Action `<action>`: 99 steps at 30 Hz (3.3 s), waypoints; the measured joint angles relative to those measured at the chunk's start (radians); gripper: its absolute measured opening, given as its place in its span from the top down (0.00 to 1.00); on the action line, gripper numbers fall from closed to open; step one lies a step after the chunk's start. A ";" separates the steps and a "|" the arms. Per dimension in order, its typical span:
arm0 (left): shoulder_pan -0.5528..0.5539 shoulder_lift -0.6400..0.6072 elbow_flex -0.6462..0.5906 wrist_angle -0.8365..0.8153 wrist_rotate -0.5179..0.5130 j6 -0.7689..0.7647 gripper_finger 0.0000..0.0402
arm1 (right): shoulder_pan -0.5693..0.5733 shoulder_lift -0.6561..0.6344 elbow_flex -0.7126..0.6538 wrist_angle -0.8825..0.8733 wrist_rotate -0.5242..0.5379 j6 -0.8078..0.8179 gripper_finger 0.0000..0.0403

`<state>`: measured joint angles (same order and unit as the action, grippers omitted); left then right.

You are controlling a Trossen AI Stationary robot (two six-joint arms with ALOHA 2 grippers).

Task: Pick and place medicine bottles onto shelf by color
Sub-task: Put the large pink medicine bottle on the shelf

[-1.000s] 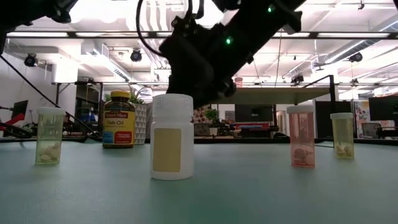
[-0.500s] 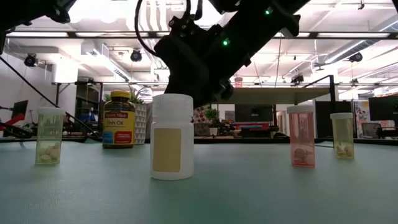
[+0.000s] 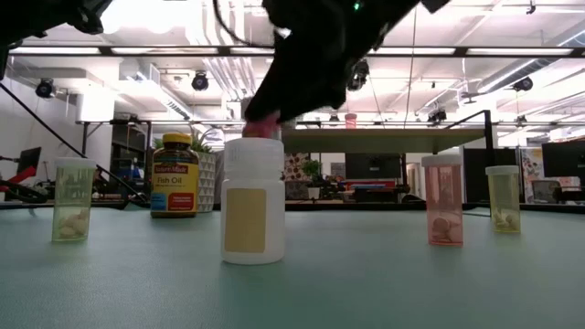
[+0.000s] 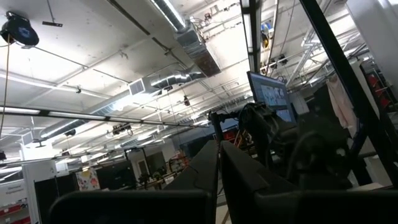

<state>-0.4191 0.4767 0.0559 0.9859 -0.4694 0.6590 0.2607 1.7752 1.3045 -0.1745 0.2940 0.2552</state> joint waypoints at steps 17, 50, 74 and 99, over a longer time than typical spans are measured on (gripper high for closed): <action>0.000 0.001 -0.002 0.000 0.000 -0.025 1.00 | 0.001 -0.161 -0.003 -0.106 -0.095 -0.262 0.59; 0.000 0.059 -0.017 0.001 -0.003 -0.256 1.00 | -0.006 -0.497 -0.366 0.133 -0.234 -0.511 0.58; 0.000 0.198 -0.017 -0.005 -0.012 -0.315 1.00 | -0.006 -0.585 -0.651 0.530 -0.411 -0.633 0.58; 0.005 0.360 -0.016 0.250 -0.019 -0.412 1.00 | -0.043 -0.667 -0.640 0.470 -0.403 -0.598 0.58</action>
<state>-0.4137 0.8362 0.0399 1.2356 -0.4882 0.2465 0.2175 1.1084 0.6640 0.2953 -0.1086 -0.3431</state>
